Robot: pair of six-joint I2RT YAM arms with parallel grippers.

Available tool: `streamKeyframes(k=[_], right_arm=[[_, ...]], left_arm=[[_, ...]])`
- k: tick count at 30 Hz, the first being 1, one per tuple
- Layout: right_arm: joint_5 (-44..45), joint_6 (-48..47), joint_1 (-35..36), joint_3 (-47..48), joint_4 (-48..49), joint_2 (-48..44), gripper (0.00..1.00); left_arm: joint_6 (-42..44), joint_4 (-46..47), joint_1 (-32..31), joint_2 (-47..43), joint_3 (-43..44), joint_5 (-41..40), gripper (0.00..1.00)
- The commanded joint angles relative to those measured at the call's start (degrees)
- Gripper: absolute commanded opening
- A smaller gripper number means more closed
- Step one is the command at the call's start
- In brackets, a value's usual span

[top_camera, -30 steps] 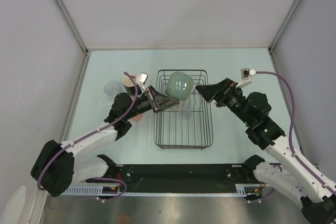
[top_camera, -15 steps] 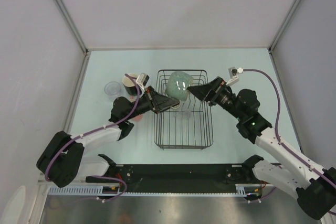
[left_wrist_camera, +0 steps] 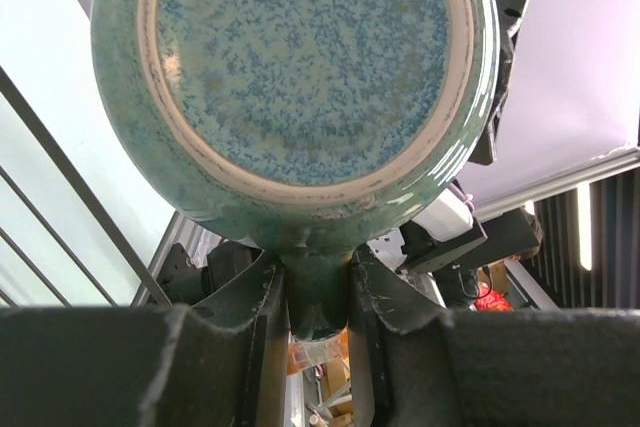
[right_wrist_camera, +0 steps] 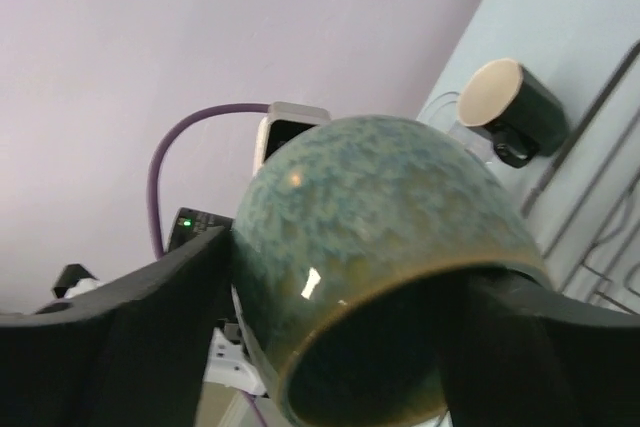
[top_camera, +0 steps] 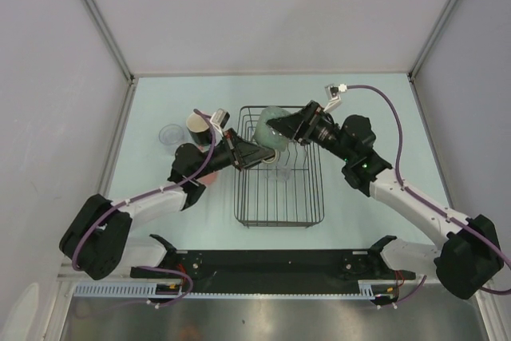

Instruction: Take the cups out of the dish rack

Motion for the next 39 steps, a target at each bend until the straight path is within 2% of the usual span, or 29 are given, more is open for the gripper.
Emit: streamKeyframes(k=[1,2,3,4,5,7,8,17,20,21,24,29,30,34,37,38,39], right_arm=[[-2.33,-1.04,1.3,4.41,4.56,2.22,0.72],[-2.51,-1.04,1.39,4.67,4.65,2.92,0.68],[-2.86,-1.04,1.57,4.76,5.17,3.11,0.57],[-3.04,-0.95,1.92,4.76,5.35,3.19,0.51],[-3.04,-0.95,2.1,4.68,5.35,3.37,0.37],[-3.13,-1.04,2.19,4.68,5.26,3.37,0.21],[-3.13,-1.3,2.27,4.68,5.09,3.28,0.02],[-2.16,-3.58,2.54,6.17,-0.96,1.09,0.0],[-0.32,-5.17,2.54,6.35,-4.3,-0.75,0.0],[0.12,-5.95,2.28,6.35,-5.01,-1.46,0.0],[1.97,-7.19,0.96,6.26,-8.35,-4.18,0.0],[3.64,-9.21,-1.76,6.96,-13.62,-8.31,0.0],[3.82,-9.56,-2.12,7.22,-14.42,-8.93,0.0],[8.2,-14.12,-3.7,12.29,-21.78,-10.78,0.0],[17.15,-20.36,-4.23,18.63,-35.22,-8.51,0.0],[24.22,-21.94,-4.32,23.52,-42.74,-7.36,0.0],[27.43,-24.31,-4.4,25.66,-46.12,-4.65,0.0]], left_arm=[[1.81,9.32,-0.74,-0.48,5.64,1.72,0.01],[1.73,9.4,-0.74,-0.31,5.64,1.89,0.0],[1.73,9.49,-0.74,-0.13,5.81,1.81,0.0],[1.64,9.58,-0.83,0.05,5.9,1.98,0.0],[1.55,9.49,-0.83,0.31,5.9,1.98,0.01],[1.38,9.67,-0.83,0.57,6.16,2.25,0.0],[1.29,9.67,-0.83,0.92,6.25,2.33,0.0],[-0.39,10.12,-0.65,3.04,8.62,4.8,0.01],[0.67,7.13,-0.21,2.77,9.77,6.02,0.14],[0.93,6.42,-0.12,2.51,10.03,6.29,0.28],[2.42,2.39,0.49,1.81,10.21,6.64,0.46],[6.9,-6.57,1.11,0.23,10.47,6.73,0.63],[8.39,-7.98,1.19,0.22,10.65,6.73,0.73],[12.26,-15.8,1.81,-1.0,10.47,4.45,0.81],[16.04,-25.55,3.04,-3.46,10.21,0.07,0.82],[16.75,-30.1,3.91,-4.42,9.95,-1.52,0.82],[17.54,-31.8,4.35,-5.91,9.16,-3.97,0.82]])
